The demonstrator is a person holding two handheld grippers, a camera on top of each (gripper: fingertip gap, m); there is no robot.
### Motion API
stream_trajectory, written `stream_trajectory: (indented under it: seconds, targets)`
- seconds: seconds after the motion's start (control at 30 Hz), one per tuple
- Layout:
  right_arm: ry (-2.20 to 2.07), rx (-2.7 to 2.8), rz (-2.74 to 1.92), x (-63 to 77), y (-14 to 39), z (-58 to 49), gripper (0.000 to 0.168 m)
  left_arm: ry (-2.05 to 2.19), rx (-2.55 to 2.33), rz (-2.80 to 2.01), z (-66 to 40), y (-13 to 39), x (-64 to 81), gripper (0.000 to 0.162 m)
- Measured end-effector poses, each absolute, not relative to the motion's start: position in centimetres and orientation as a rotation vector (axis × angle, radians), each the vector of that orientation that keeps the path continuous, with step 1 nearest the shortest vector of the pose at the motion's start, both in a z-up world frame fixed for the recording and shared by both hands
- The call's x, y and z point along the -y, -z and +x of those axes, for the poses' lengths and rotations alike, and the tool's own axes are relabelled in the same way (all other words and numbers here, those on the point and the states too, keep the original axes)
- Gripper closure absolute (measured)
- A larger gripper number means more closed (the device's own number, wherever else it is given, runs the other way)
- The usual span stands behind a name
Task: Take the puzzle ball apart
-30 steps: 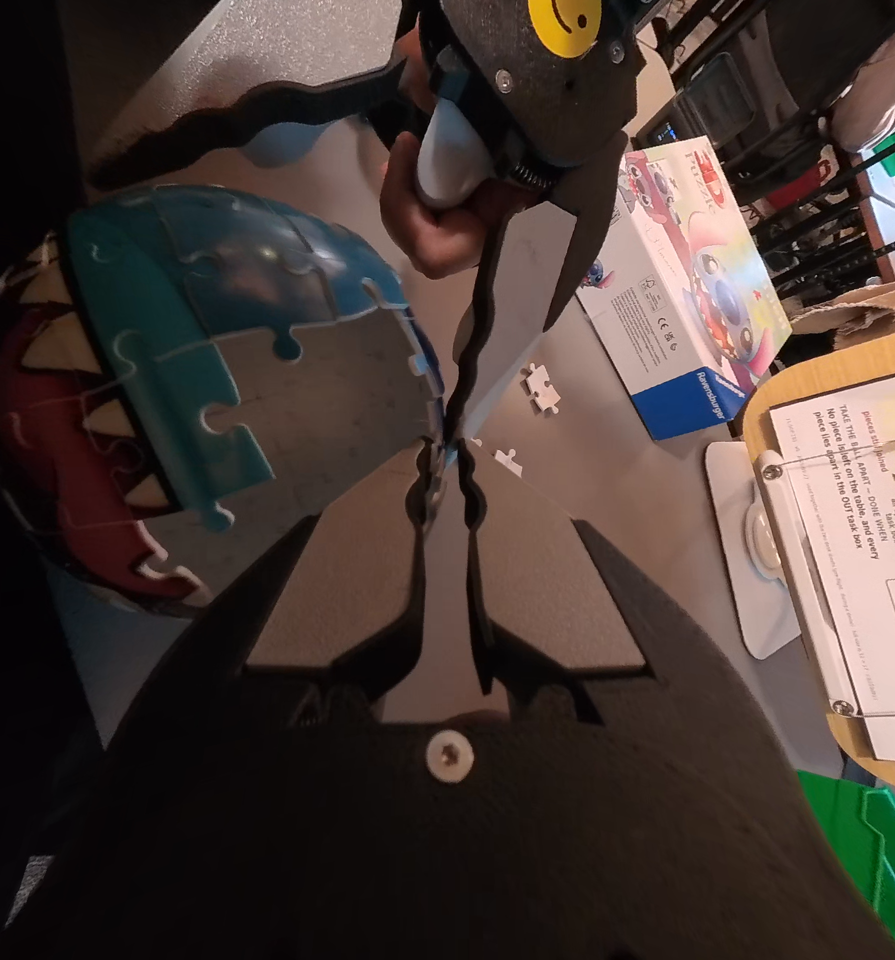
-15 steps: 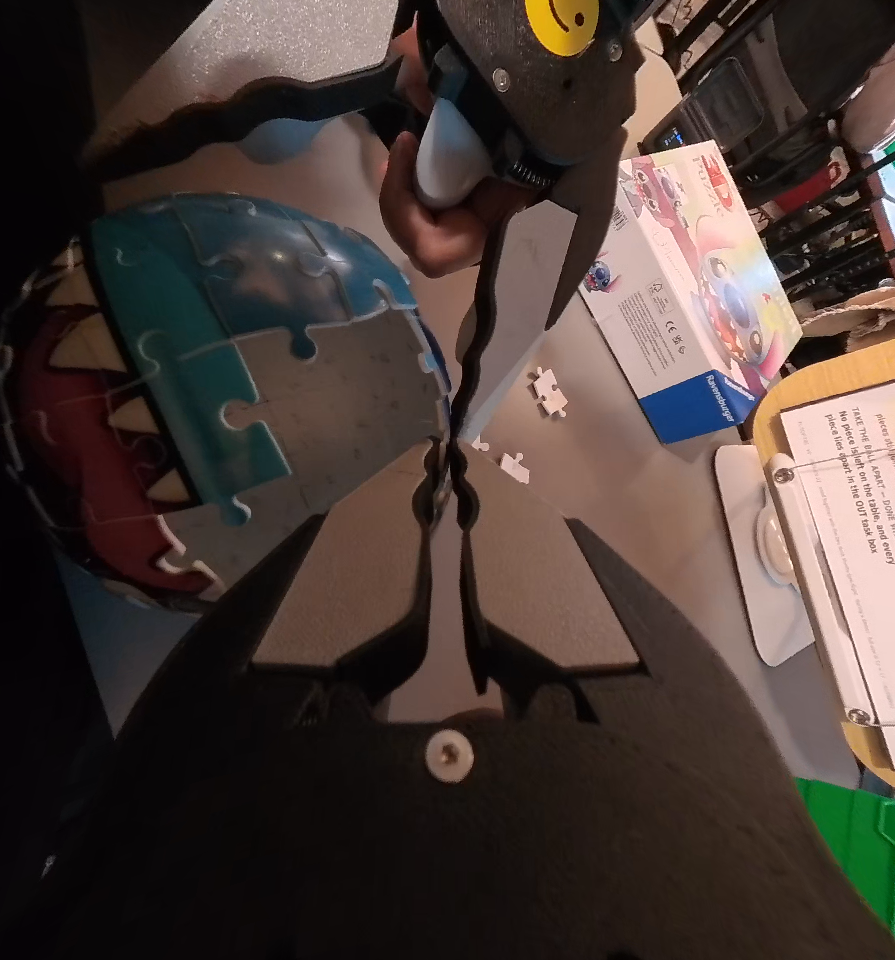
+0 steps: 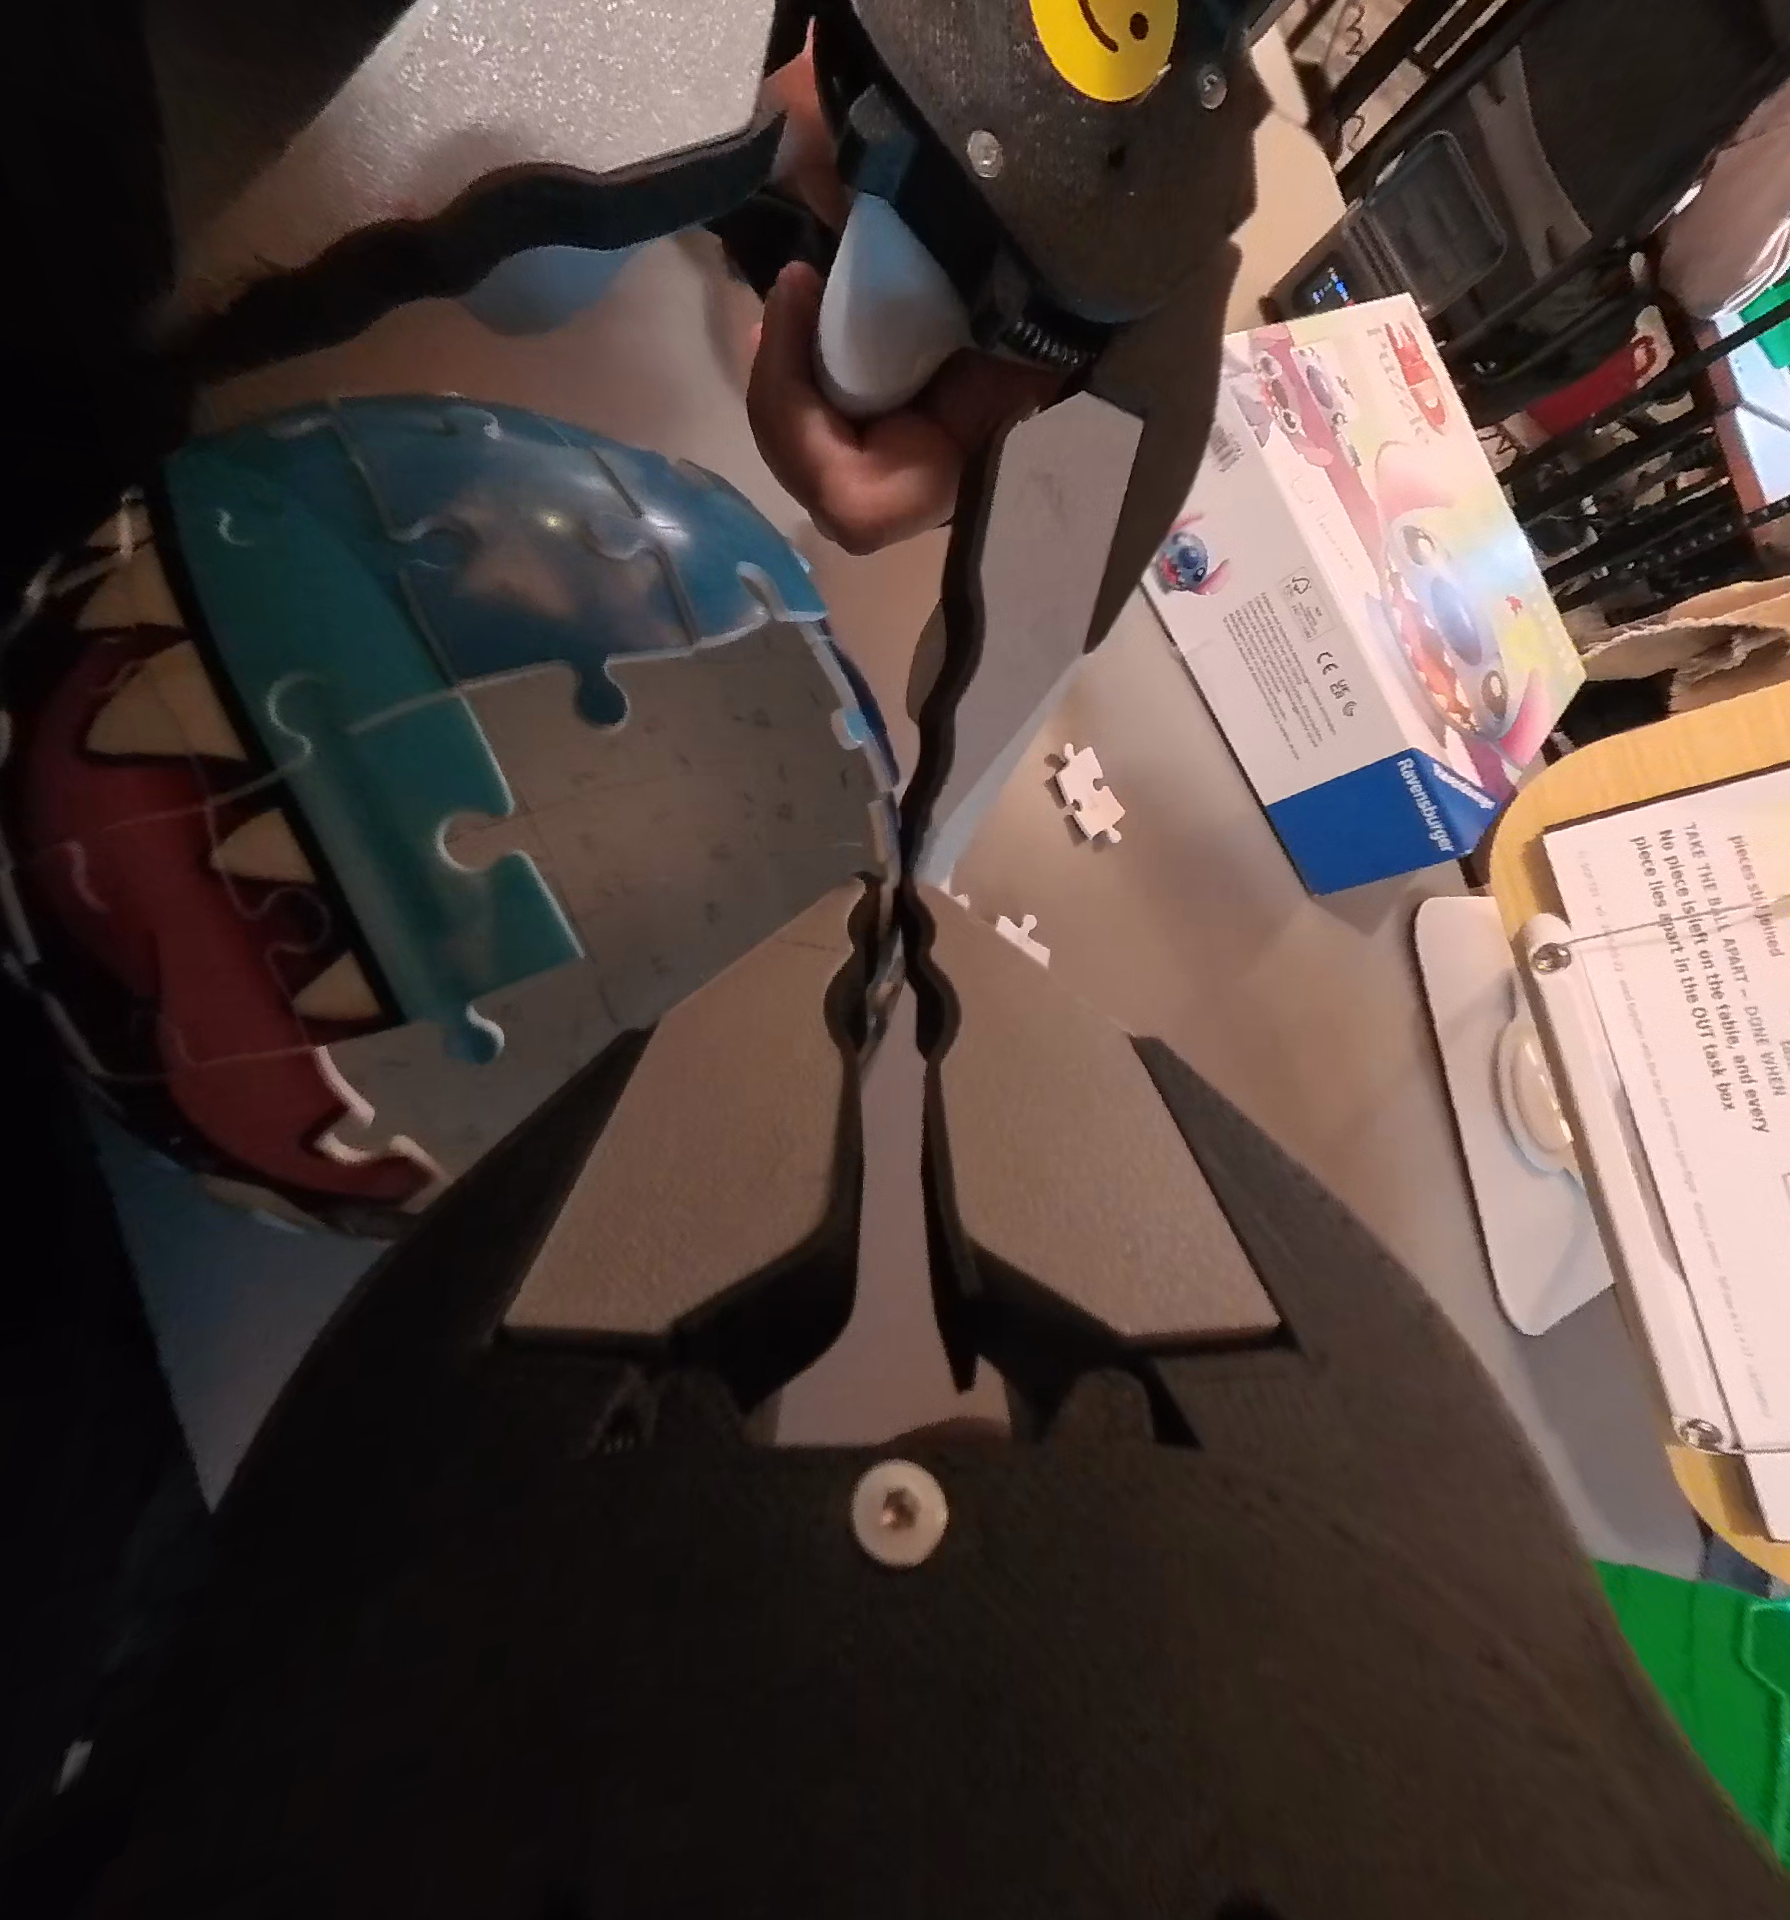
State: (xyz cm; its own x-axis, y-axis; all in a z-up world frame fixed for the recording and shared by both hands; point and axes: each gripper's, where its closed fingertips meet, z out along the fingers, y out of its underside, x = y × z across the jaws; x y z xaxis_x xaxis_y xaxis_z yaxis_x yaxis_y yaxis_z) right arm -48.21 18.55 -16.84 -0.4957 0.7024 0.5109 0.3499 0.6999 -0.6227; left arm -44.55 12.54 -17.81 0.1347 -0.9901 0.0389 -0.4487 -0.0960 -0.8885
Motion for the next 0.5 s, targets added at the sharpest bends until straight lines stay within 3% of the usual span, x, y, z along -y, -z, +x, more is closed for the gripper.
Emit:
stream_trajectory:
  seconds: [0.2, 0.5]
  targets:
    - [-0.544, 2.097, -0.75, -18.8, 16.4, -48.3, 0.164, 0.942, -1.383, -1.692, -45.9, 17.9, -12.8, 0.044]
    - [-0.565, 2.171, -0.682, -18.1, 16.5, -48.7, 0.159, 0.901, -1.404, -1.702, -46.3, 17.6, -12.3, 0.042]
